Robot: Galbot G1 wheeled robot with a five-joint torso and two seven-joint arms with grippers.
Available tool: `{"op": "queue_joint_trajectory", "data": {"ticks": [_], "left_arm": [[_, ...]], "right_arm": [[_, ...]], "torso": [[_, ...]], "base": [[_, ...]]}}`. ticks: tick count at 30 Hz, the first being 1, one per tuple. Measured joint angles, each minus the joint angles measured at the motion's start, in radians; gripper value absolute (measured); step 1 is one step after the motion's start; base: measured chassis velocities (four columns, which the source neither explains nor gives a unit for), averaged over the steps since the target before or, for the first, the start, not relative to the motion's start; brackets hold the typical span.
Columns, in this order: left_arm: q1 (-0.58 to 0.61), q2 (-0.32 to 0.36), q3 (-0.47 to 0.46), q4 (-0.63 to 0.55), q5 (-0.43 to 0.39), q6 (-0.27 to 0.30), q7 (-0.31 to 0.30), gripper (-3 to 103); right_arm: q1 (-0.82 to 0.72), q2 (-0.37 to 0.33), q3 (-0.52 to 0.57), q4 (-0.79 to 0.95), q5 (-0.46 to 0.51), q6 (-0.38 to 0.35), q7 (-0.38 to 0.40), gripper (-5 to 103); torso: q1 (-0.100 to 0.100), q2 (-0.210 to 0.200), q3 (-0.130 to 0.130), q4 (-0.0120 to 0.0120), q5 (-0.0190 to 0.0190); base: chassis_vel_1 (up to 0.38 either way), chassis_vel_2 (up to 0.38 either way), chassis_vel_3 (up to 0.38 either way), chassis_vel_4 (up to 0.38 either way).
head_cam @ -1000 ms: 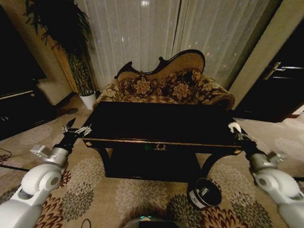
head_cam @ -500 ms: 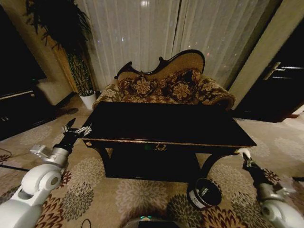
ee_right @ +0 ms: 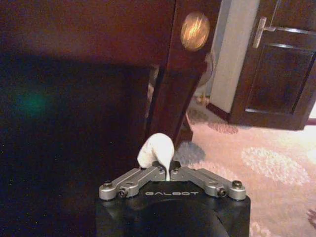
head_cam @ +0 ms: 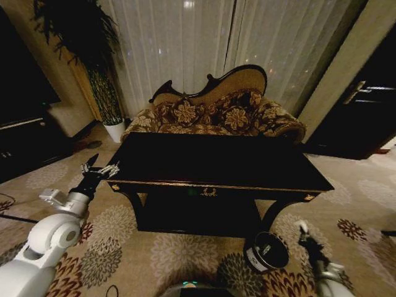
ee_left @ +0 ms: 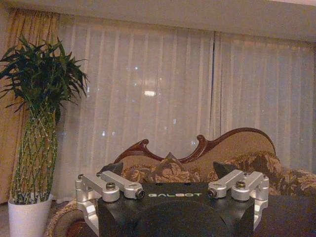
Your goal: Move to the front of the table and place the trash on the table into the trash bin.
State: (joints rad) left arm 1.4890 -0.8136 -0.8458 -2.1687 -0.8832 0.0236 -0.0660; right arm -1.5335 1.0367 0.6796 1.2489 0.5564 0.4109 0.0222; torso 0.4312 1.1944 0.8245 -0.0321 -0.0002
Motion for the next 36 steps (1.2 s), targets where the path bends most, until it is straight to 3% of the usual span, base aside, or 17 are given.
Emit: {"op": "queue_joint_trajectory", "data": {"ticks": [8, 14, 31, 36], "left_arm": [[0.0, 0.0, 0.0, 0.0, 0.0, 0.0, 0.0, 100], [0.0, 0.0, 0.0, 0.0, 0.0, 0.0, 0.0, 100], [0.0, 0.0, 0.0, 0.0, 0.0, 0.0, 0.0, 100], [0.0, 0.0, 0.0, 0.0, 0.0, 0.0, 0.0, 100]], "right_arm": [[0.142, 0.039, -0.058, -0.299, -0.093, 0.09, -0.014, 1], [0.23, 0.077, -0.076, -0.449, -0.151, 0.119, -0.022, 1], [0.371, 0.107, -0.085, -0.634, -0.266, 0.16, -0.051, -2], [0.373, 0.102, -0.081, -0.642, -0.269, 0.174, -0.059, 19]], "torso": [[0.0, 0.0, 0.0, -0.0003, 0.0003], [0.0, 0.0, 0.0, -0.0002, -0.0001], [0.0, 0.0, 0.0, -0.0003, 0.0002], [0.0, 0.0, 0.0, -0.0002, 0.0002]], "base": [[0.0, 0.0, 0.0, 0.0], [0.0, 0.0, 0.0, 0.0], [0.0, 0.0, 0.0, 0.0], [0.0, 0.0, 0.0, 0.0]]}}
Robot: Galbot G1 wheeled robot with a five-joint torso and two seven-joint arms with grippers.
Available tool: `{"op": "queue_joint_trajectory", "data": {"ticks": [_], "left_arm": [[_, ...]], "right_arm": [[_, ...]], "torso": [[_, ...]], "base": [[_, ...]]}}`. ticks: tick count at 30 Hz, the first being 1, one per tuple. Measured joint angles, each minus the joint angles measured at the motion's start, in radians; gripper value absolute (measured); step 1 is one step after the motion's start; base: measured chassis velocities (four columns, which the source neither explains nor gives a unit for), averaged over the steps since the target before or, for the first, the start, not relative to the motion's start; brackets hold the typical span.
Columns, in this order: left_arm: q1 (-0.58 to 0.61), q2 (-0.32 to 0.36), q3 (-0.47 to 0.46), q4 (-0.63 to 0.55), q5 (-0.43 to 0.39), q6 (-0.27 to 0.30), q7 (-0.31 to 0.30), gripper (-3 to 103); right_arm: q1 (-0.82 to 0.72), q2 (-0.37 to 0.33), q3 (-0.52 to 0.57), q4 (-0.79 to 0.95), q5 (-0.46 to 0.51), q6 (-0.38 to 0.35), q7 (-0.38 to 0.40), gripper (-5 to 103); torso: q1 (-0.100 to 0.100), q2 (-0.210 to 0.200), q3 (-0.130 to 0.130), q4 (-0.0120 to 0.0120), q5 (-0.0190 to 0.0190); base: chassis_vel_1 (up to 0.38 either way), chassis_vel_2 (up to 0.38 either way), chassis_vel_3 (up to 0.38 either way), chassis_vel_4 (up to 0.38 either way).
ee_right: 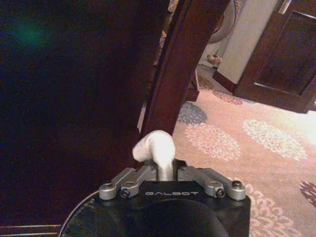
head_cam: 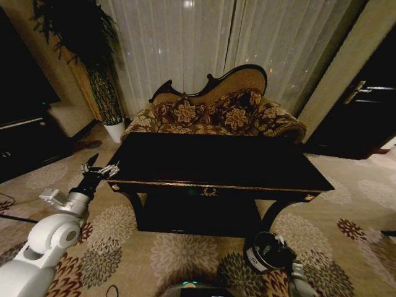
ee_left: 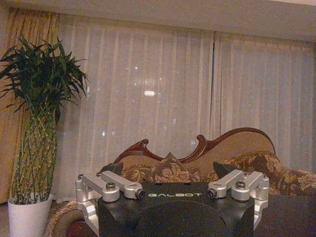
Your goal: Move to the front of the table and place the trash on the table into the trash bin.
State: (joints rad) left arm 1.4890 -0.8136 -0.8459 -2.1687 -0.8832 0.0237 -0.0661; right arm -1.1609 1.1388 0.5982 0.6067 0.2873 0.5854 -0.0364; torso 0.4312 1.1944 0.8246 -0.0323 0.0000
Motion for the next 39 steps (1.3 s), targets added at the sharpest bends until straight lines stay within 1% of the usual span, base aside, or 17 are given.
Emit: {"op": "queue_joint_trajectory", "data": {"ticks": [1, 2, 4, 7, 8, 11, 13, 16, 17, 20, 24, 26, 27, 31, 32, 34, 39], "left_arm": [[0.0, 0.0, 0.0, 0.0, 0.0, 0.0, 0.0, 100], [0.0, 0.0, 0.0, 0.0, 0.0, 0.0, 0.0, 100], [0.0, 0.0, 0.0, 0.0, 0.0, 0.0, 0.0, 100], [0.0, 0.0, 0.0, 0.0, 0.0, 0.0, 0.0, 100], [0.0, 0.0, 0.0, 0.0, 0.0, 0.0, 0.0, 100], [0.0, 0.0, 0.0, 0.0, 0.0, 0.0, 0.0, 100], [0.0, 0.0, 0.0, 0.0, 0.0, 0.0, 0.0, 100], [0.0, 0.0, 0.0, 0.0, 0.0, 0.0, 0.0, 100], [0.0, 0.0, 0.0, 0.0, 0.0, 0.0, 0.0, 100], [0.0, 0.0, 0.0, 0.0, 0.0, 0.0, 0.0, 100], [0.0, 0.0, 0.0, 0.0, 0.0, 0.0, 0.0, 100], [0.0, 0.0, 0.0, 0.0, 0.0, 0.0, 0.0, 100], [0.0, 0.0, 0.0, 0.0, 0.0, 0.0, 0.0, 100], [0.0, 0.0, 0.0, 0.0, 0.0, 0.0, 0.0, 100], [0.0, 0.0, 0.0, 0.0, 0.0, 0.0, 0.0, 100], [0.0, 0.0, 0.0, 0.0, 0.0, 0.0, 0.0, 100], [0.0, 0.0, 0.0, 0.0, 0.0, 0.0, 0.0, 100]], "right_arm": [[-0.001, -0.001, 0.001, 0.001, 0.0, 0.0, 0.0, 19], [-0.004, -0.004, 0.002, 0.006, 0.001, 0.0, 0.001, 29], [-0.005, -0.006, 0.003, 0.01, 0.002, -0.001, 0.002, 29], [-0.005, -0.013, 0.003, 0.009, -0.002, -0.002, 0.003, 46], [-0.005, -0.013, 0.003, 0.009, -0.002, -0.002, 0.003, 46], [0.004, -0.02, 0.003, -0.012, -0.023, 0.004, 0.002, 61], [0.001, -0.02, 0.003, -0.011, -0.024, 0.004, 0.002, 61], [-0.018, -0.021, 0.006, 0.009, -0.023, 0.006, 0.003, 78], [-0.018, -0.021, 0.006, 0.009, -0.023, 0.006, 0.003, 78], [-0.049, -0.02, 0.012, 0.046, -0.013, 0.006, 0.005, 94], [-0.104, -0.021, 0.021, 0.114, 0.023, 0.002, 0.012, 99], [-0.163, -0.023, 0.031, 0.189, 0.065, -0.01, 0.03, 100], [-0.163, -0.023, 0.031, 0.189, 0.065, -0.01, 0.03, 100], [-0.285, -0.024, 0.067, 0.36, 0.152, -0.024, 0.089, 100], [-0.285, -0.024, 0.067, 0.36, 0.152, -0.024, 0.089, 100], [-0.352, -0.027, 0.092, 0.446, 0.189, -0.025, 0.098, 100], [-0.483, -0.016, 0.164, 0.603, 0.19, 0.002, 0.098, 100]], "torso": [[0.0, 0.0, 0.0, 0.0, -0.0001], [0.0, 0.0, 0.0, 0.0, 0.0], [0.0, 0.0, 0.0, -0.0001, 0.0], [0.0, 0.0, 0.0, 0.0, 0.0], [0.0, 0.0, 0.0, 0.0, 0.0], [0.0, 0.0, 0.0, 0.0, 0.0], [0.0, 0.0, 0.0, 0.0001, 0.0002], [0.0, 0.0, 0.0, 0.0, 0.0], [0.0, 0.0, 0.0, 0.0, 0.0], [0.0, 0.0, 0.0, 0.0001, 0.0], [0.0, 0.0, 0.0, 0.0002, 0.0001], [0.0, 0.0, 0.0, -0.0001, 0.0], [0.0, 0.0, 0.0, -0.0001, 0.0], [0.0, 0.0, 0.0, 0.0001, 0.0], [0.0, 0.0, 0.0, 0.0001, 0.0], [0.0, 0.0, 0.0, 0.0, 0.0001], [0.0, 0.0, 0.0, 0.0001, -0.0002]], "base": [[0.0, 0.0, 0.0, 0.0], [0.0, 0.0, 0.0, 0.0], [0.0, 0.0, 0.0, 0.0], [0.0, 0.0, 0.0, 0.0], [0.0, 0.0, 0.0, 0.0], [0.0, 0.0, 0.0, 0.0], [0.0, 0.0, 0.0, 0.0], [0.0, 0.0, 0.0, 0.0], [0.0, 0.0, 0.0, 0.0], [0.0, 0.0, 0.0, 0.0], [0.0, 0.0, 0.0, 0.0], [0.0, 0.0, 0.0, 0.0], [0.0, 0.0, 0.0, 0.0], [0.0, 0.0, 0.0, 0.0], [0.0, 0.0, 0.0, 0.0], [0.0, 0.0, 0.0, 0.0], [0.0, 0.0, 0.0, 0.0]]}}
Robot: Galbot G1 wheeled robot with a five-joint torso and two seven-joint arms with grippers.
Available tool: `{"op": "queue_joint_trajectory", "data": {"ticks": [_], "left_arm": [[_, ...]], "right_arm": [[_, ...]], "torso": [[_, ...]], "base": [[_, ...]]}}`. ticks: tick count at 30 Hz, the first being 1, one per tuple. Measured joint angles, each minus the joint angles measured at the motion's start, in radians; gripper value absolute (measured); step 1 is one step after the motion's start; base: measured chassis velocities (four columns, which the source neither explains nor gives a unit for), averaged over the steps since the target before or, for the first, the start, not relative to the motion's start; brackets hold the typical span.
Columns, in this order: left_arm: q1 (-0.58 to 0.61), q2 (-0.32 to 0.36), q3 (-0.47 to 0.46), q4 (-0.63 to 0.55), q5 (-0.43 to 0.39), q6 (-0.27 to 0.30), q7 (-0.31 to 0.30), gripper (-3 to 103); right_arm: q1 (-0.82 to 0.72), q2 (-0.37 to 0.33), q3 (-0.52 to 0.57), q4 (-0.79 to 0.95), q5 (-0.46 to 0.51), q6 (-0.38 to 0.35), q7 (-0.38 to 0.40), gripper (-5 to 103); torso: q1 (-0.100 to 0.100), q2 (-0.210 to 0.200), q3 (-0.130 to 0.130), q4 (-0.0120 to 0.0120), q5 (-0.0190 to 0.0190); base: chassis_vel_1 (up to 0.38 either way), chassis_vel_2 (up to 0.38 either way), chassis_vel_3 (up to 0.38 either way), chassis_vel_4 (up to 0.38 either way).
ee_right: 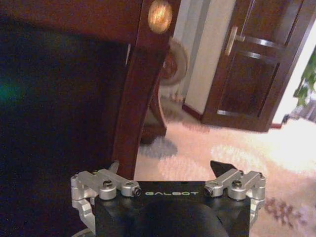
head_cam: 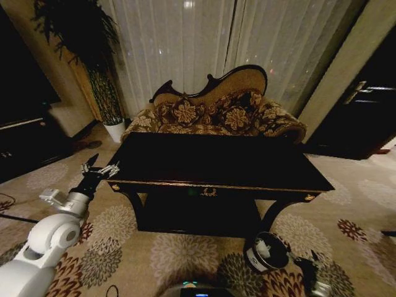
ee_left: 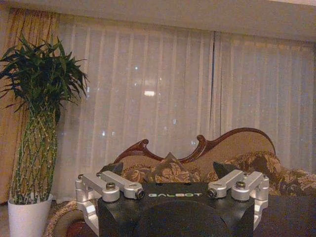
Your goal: Move to the front of the table and place the trash on the table into the trash bin.
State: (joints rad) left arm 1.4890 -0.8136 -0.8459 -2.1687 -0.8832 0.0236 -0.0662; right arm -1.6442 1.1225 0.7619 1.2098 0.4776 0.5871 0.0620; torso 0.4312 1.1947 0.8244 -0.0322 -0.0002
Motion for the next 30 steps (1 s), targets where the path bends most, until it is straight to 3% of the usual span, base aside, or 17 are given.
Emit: {"op": "queue_joint_trajectory", "data": {"ticks": [7, 15, 24, 28, 30], "left_arm": [[0.0, 0.0, 0.0, 0.0, 0.0, 0.0, 0.0, 100], [0.0, 0.0, 0.0, 0.0, 0.0, 0.0, 0.0, 100], [0.0, 0.0, 0.0, 0.0, 0.0, 0.0, 0.0, 100], [0.0, 0.0, 0.0, 0.0, 0.0, 0.0, 0.0, 100], [0.0, 0.0, 0.0, 0.0, 0.0, 0.0, 0.0, 100]], "right_arm": [[-0.188, 0.063, 0.106, 0.222, 0.014, 0.052, -0.003, 100], [-0.259, 0.072, 0.174, 0.375, 0.034, 0.058, 0.012, 100], [-0.338, 0.052, 0.248, 0.683, 0.079, -0.035, 0.05, 100], [-0.335, -0.004, 0.265, 0.838, 0.081, -0.156, 0.114, 100], [-0.329, -0.016, 0.265, 0.855, 0.081, -0.176, 0.122, 100]], "torso": [[0.0, 0.0, 0.0, -0.0002, 0.0002], [0.0, 0.0, 0.0, 0.0, 0.0002], [0.0, 0.0, 0.0, -0.0001, 0.0001], [0.0, 0.0, 0.0, 0.0, 0.0], [0.0, 0.0, 0.0, -0.0001, 0.0]], "base": [[0.0, 0.0, 0.0, 0.0], [0.0, 0.0, 0.0, 0.0], [0.0, 0.0, 0.0, 0.0], [0.0, 0.0, 0.0, 0.0], [0.0, 0.0, 0.0, 0.0]]}}
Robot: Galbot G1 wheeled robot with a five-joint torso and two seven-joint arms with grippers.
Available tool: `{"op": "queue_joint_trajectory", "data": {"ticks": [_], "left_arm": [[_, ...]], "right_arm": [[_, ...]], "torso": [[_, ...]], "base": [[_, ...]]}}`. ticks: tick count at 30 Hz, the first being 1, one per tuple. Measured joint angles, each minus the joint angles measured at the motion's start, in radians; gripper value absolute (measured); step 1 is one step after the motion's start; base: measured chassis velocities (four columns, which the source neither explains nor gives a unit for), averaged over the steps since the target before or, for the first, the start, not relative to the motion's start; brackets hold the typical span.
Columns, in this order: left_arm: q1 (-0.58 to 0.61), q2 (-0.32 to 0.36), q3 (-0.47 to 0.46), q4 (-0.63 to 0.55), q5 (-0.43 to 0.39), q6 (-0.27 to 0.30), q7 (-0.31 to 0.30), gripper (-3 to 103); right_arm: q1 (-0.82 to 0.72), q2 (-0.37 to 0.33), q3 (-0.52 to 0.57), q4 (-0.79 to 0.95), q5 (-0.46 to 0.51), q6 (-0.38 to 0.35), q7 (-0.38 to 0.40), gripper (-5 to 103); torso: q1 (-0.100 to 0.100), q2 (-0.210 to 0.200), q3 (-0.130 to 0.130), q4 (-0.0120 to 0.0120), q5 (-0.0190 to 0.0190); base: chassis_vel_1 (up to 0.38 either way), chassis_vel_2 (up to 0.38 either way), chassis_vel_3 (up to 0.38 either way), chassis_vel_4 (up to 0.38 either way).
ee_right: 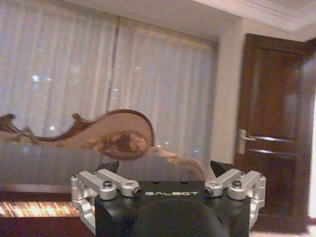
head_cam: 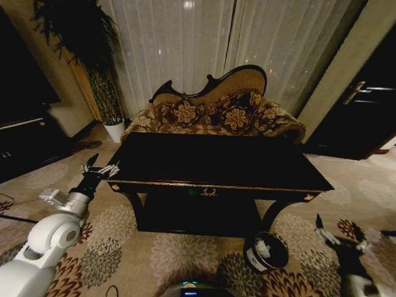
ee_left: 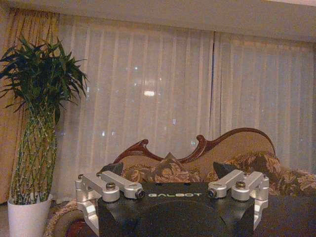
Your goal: Move to the front of the table and place the trash on the table into the trash bin.
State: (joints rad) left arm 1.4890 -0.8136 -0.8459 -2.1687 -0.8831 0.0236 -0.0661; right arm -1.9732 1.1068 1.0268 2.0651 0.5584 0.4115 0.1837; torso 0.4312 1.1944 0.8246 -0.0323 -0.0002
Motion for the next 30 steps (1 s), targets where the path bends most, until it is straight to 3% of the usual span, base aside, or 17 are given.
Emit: {"op": "queue_joint_trajectory", "data": {"ticks": [3, 12, 20, 30], "left_arm": [[0.0, 0.0, 0.0, 0.0, 0.0, 0.0, 0.0, 100], [0.0, 0.0, 0.0, 0.0, 0.0, 0.0, 0.0, 100], [0.0, 0.0, 0.0, 0.0, 0.0, 0.0, 0.0, 100], [0.0, 0.0, 0.0, 0.0, 0.0, 0.0, 0.0, 100]], "right_arm": [[0.062, -0.071, -0.007, 0.068, 0.004, -0.108, 0.036, 100], [0.253, -0.161, -0.112, 0.104, 0.046, -0.269, 0.077, 100], [0.333, -0.206, -0.13, 0.094, 0.109, -0.304, 0.044, 100], [0.322, -0.209, -0.12, 0.095, 0.125, -0.308, 0.013, 100]], "torso": [[0.0, 0.0, 0.0, 0.0003, 0.0], [0.0, 0.0, 0.0, 0.0002, 0.0002], [0.0, 0.0, 0.0, 0.0002, 0.0002], [0.0, 0.0, 0.0, -0.0001, 0.0002]], "base": [[0.0, 0.0, 0.0, 0.0], [0.0, 0.0, 0.0, 0.0], [0.0, 0.0, 0.0, 0.0], [0.0, 0.0, 0.0, 0.0]]}}
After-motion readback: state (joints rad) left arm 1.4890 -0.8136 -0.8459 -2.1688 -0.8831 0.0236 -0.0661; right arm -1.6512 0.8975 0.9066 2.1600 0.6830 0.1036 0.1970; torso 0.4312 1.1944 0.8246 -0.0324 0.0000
